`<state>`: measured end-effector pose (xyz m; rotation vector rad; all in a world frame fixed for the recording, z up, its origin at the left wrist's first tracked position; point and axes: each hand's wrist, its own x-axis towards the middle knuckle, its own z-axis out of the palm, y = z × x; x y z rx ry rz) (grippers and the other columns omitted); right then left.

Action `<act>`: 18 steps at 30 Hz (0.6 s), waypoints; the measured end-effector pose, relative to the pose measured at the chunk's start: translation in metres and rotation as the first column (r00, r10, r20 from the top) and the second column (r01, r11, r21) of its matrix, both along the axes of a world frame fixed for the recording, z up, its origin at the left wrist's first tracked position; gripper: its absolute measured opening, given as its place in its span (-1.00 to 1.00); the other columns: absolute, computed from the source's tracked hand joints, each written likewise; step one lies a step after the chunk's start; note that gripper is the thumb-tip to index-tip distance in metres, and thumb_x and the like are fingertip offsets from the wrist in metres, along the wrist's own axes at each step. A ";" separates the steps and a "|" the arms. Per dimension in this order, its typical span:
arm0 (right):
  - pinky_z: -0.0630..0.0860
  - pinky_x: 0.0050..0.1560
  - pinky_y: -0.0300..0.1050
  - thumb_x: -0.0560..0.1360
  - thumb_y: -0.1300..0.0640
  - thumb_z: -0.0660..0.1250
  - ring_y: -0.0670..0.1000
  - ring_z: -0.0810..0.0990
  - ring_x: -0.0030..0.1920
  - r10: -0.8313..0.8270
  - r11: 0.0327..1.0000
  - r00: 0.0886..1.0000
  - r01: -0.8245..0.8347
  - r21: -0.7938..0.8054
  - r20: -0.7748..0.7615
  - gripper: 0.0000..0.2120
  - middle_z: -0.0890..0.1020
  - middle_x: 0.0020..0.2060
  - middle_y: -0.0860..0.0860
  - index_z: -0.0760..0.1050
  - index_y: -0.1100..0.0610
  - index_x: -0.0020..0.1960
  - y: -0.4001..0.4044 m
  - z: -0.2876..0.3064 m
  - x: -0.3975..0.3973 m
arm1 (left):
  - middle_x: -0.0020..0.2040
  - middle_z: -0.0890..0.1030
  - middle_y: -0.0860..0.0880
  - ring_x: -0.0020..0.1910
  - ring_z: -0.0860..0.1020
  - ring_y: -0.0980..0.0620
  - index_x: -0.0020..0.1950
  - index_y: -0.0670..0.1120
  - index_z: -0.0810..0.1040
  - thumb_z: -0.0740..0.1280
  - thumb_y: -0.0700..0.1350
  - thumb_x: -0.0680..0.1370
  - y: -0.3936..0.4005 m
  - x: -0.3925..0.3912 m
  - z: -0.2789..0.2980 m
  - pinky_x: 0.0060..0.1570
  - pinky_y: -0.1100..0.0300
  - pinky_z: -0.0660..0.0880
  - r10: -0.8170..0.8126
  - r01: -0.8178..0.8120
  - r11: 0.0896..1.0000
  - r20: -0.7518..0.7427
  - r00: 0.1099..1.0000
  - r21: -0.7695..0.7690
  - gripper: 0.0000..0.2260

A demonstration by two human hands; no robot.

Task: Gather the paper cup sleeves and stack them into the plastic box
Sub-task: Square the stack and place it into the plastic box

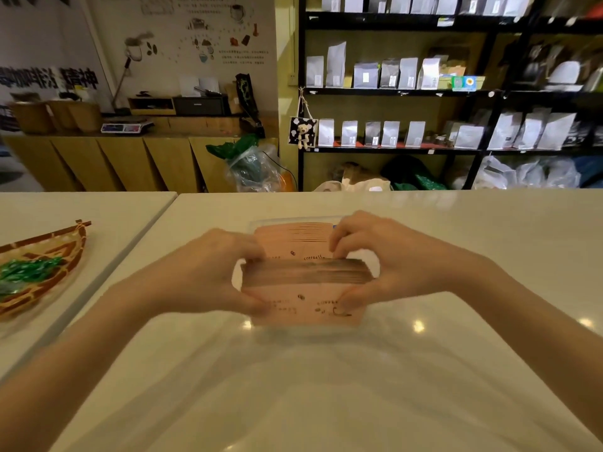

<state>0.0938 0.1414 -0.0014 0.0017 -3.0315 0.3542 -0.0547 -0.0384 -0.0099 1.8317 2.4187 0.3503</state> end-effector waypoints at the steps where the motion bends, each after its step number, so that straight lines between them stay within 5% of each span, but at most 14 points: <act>1: 0.34 0.10 -0.29 0.27 -0.16 0.43 -0.15 0.31 0.09 -0.007 1.000 1.000 0.007 -0.004 -0.018 -0.59 0.43 0.09 -0.11 0.52 0.04 0.01 0.005 0.008 -0.003 | -0.08 0.53 0.15 -0.10 0.46 0.19 -0.01 0.05 0.52 0.44 0.10 0.29 0.003 -0.004 0.009 -0.08 0.31 0.43 0.014 -0.014 1.000 0.002 1.000 0.017 -0.68; 8: 0.23 0.17 -0.21 0.27 -0.12 0.44 -0.16 0.31 0.15 -0.102 0.991 0.984 0.087 -0.102 -0.146 -0.61 0.40 0.09 -0.18 0.55 0.02 0.04 0.035 0.031 -0.040 | 0.10 0.41 0.14 0.11 0.32 0.14 0.15 0.01 0.49 0.45 0.04 0.30 0.032 -0.039 0.039 0.19 0.16 0.28 0.141 -0.138 0.985 -0.027 0.990 0.099 -0.56; 14: 0.20 0.24 -0.12 0.30 -0.11 0.43 -0.16 0.25 0.15 -0.142 0.978 0.989 0.145 -0.152 0.029 -0.63 0.38 0.13 -0.18 0.54 0.00 0.05 0.055 0.007 -0.067 | 0.31 0.38 0.07 0.31 0.22 0.08 0.14 0.02 0.49 0.44 0.09 0.31 0.057 -0.056 0.017 0.33 0.07 0.17 0.189 -0.191 0.979 -0.035 0.981 -0.069 -0.56; 18: 0.18 0.12 -0.25 0.31 -0.10 0.43 -0.14 0.26 0.16 -0.104 0.983 0.986 0.122 -0.135 0.132 -0.60 0.40 0.26 -0.07 0.55 0.04 0.08 0.058 -0.008 -0.077 | 0.40 0.28 0.07 0.40 0.09 0.05 0.18 0.04 0.47 0.44 0.13 0.30 0.064 -0.061 0.003 0.39 -0.02 0.10 0.212 -0.216 0.953 -0.041 0.976 -0.214 -0.52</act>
